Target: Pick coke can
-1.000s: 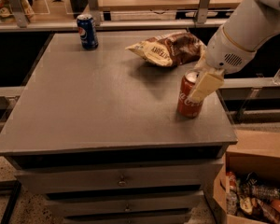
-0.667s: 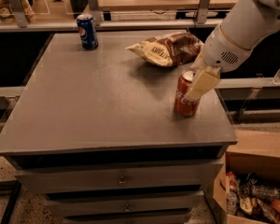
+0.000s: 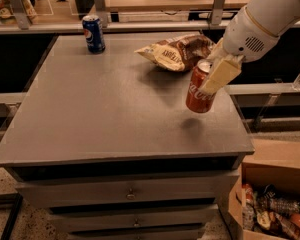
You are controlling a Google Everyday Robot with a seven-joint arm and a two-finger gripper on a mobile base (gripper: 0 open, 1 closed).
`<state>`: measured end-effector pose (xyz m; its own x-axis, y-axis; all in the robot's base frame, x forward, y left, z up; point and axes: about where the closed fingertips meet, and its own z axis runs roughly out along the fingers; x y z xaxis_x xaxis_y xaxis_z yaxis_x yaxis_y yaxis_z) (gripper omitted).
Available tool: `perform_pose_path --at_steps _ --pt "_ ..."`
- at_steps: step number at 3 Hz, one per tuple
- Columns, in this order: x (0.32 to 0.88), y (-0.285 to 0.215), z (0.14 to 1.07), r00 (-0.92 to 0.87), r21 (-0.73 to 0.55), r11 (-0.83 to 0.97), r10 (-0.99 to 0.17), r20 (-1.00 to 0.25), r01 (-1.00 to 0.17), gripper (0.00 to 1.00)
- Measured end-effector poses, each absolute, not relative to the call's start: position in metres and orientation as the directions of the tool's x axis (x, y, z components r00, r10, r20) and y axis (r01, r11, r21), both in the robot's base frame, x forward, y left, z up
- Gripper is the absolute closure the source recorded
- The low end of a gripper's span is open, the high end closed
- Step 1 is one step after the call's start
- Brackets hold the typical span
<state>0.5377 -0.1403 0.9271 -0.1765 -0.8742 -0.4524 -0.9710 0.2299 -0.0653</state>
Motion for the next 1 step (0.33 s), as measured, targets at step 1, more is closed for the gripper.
perform_pose_path --at_steps 1 --pt "0.5377 -0.1401 0.9260 -0.177 -0.064 0.230 -0.875 -0.452 -0.971 1.00"
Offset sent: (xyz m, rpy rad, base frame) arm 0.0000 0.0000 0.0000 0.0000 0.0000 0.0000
